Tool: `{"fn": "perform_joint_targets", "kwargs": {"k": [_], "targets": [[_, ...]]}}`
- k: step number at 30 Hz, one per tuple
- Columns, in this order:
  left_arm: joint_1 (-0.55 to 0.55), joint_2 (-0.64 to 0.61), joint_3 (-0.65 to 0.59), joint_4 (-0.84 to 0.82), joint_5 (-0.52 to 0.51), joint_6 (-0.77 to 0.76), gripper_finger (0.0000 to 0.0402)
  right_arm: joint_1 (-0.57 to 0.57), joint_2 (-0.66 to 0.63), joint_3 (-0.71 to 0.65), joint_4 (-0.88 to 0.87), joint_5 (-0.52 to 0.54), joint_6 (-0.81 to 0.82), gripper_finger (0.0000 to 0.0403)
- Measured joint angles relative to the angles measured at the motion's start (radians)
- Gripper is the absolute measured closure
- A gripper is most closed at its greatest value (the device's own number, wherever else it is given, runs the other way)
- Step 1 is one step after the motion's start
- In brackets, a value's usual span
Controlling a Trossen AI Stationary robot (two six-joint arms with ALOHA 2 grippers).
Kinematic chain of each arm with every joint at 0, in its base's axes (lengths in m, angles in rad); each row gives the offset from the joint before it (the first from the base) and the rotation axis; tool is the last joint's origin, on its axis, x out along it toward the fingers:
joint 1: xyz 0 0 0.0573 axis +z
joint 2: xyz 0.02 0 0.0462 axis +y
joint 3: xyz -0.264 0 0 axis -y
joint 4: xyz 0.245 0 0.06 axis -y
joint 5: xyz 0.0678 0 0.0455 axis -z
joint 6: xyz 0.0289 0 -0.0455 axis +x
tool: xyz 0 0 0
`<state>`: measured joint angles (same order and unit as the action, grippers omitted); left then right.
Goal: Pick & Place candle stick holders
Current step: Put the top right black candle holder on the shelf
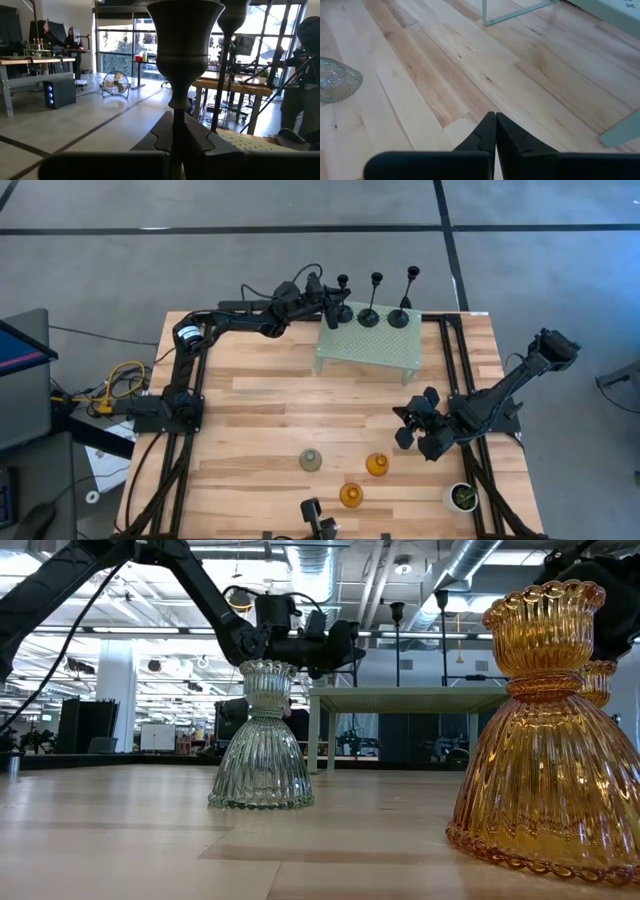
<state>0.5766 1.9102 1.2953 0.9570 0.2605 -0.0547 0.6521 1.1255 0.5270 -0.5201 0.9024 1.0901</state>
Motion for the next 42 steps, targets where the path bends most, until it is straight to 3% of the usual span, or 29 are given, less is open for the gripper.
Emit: {"fn": "perform_joint_targets", "kwargs": {"k": [12,22,42], "targets": [[-0.003,-0.001,0.0,-0.018,-0.001,-0.003,0.0385,0.0,0.0,0.0,-0.001,0.0,0.0,0.0403],[-0.003,-0.002,0.0,-0.032,-0.025,-0.007,0.0356,0.0,0.0,0.0,-0.001,-0.001,0.0,0.0403],[-0.003,-0.044,0.0,-0.088,-0.012,-0.029,0.0227,0.0,0.0,0.0,-0.004,-0.011,-0.001,0.0403]]}}
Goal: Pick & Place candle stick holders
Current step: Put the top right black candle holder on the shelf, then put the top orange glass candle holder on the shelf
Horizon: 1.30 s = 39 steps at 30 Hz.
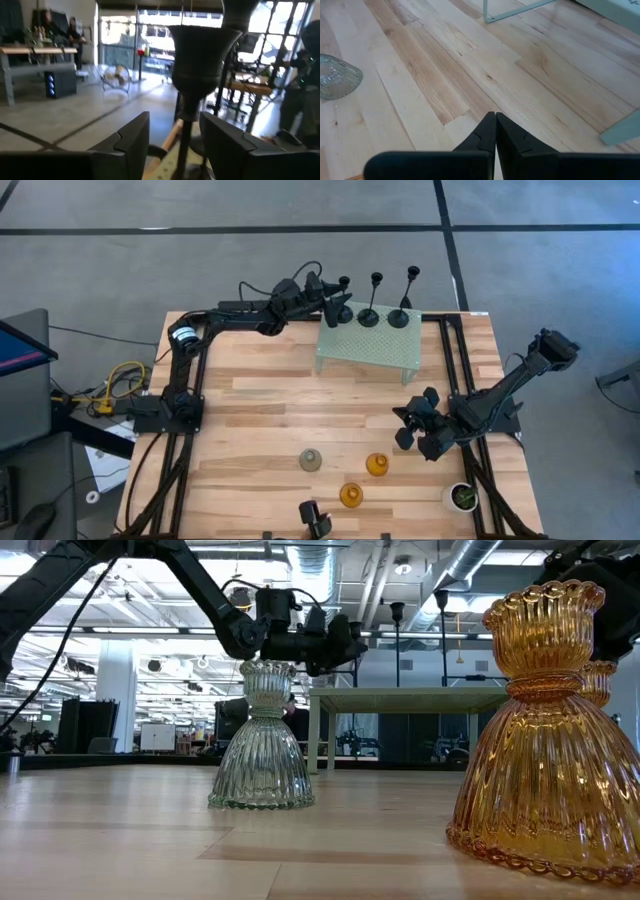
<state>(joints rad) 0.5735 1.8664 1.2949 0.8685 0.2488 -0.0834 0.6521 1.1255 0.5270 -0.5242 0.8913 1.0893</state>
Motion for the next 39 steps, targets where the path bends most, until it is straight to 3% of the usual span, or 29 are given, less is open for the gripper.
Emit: {"fn": "perform_joint_targets", "kwargs": {"k": [8,14,22,28,31,34,39], "targets": [[0.0,-0.117,0.0,-0.279,0.014,0.074,0.0203,0.0,0.0,0.0,0.001,0.004,-0.023,0.0403],[0.0,-0.218,0.0,-0.545,0.042,0.154,0.0206,0.0,0.0,0.0,0.002,0.004,-0.023,0.0403],[-0.001,-0.353,-0.001,-0.934,0.043,0.21,0.0238,0.0,0.0,0.0,0.005,0.001,-0.026,0.0403],[-0.017,-0.439,-0.02,-1.208,0.043,0.254,0.0299,0.0,0.0,0.0,0.005,-0.001,-0.026,0.0403],[-0.039,-0.504,-0.117,-1.216,0.061,0.272,0.0342,0.002,0.0,0.0,0.006,-0.003,-0.026,0.0403],[-0.066,-0.582,-0.258,-1.169,0.144,0.288,0.0384,0.002,0.0,0.0,0.008,-0.003,-0.026,0.0403],[-0.152,-0.751,-0.563,-0.943,0.278,0.307,0.0395,0.002,0.0,0.0,0.009,-0.003,-0.026,0.0403]]}}
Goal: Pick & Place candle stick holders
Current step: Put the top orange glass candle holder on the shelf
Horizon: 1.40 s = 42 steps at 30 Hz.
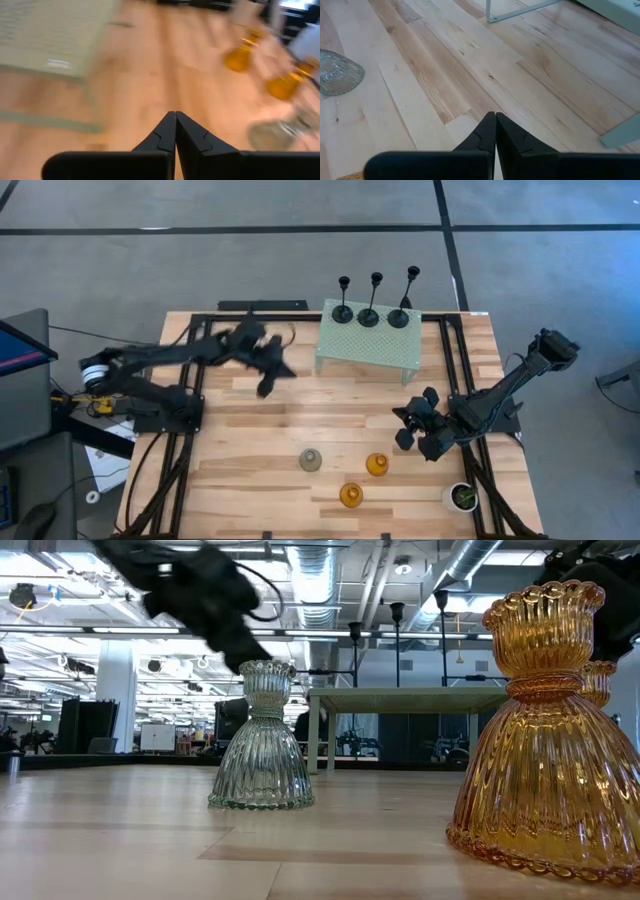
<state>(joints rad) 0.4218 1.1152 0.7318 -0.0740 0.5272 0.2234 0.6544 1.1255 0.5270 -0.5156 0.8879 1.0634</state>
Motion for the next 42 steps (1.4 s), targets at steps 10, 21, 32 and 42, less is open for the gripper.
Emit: {"fn": "perform_joint_targets", "kwargs": {"k": [10,21,32,42], "targets": [[-0.223,-0.342,-0.467,0.366,0.004,-0.124,0.0395,0.0,0.0,0.0,0.001,-0.008,0.0,0.0403],[-0.348,-0.401,-0.52,0.438,0.001,-0.13,0.039,0.003,0.0,0.0,0.104,-0.345,0.003,0.0403],[-0.406,-0.303,-0.52,0.45,0.001,-0.183,0.0393,0.087,0.0,0.001,0.162,-0.284,0.0,0.0403],[-0.454,-0.184,-0.52,0.64,0.001,-0.202,0.0394,0.136,0.0,0.001,0.174,-0.396,0.086,0.0403]]}}
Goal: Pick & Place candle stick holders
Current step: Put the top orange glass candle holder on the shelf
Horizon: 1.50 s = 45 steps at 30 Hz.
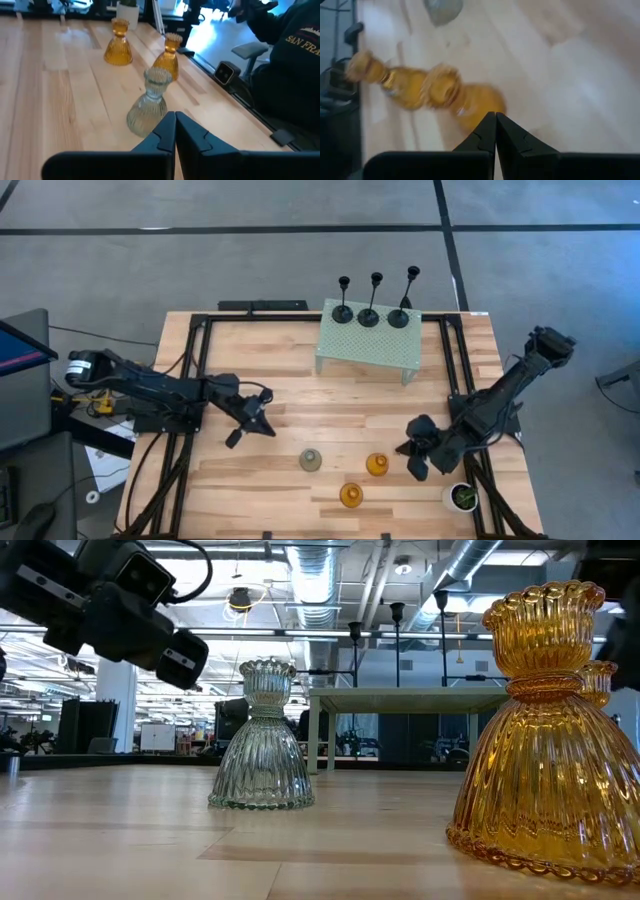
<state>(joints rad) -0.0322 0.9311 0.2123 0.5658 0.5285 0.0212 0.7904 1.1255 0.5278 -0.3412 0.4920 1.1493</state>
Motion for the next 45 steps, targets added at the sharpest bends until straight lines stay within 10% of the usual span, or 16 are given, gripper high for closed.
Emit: {"fn": "perform_joint_targets", "kwargs": {"k": [22,33,45], "targets": [[0.0,0.027,0.0,0.071,-0.003,0.0,0.0394,-0.039,0.518,0.0,0.628,-0.076,-0.032,0.0403],[0.0,0.027,0.0,0.071,-0.003,0.0,0.0394,-0.243,0.531,0.0,0.629,-0.075,-0.313,0.0403],[0.0,0.027,0.0,0.071,-0.003,0.0,0.0394,-0.247,0.481,0.0,0.596,-0.145,-0.194,0.0403]]}}
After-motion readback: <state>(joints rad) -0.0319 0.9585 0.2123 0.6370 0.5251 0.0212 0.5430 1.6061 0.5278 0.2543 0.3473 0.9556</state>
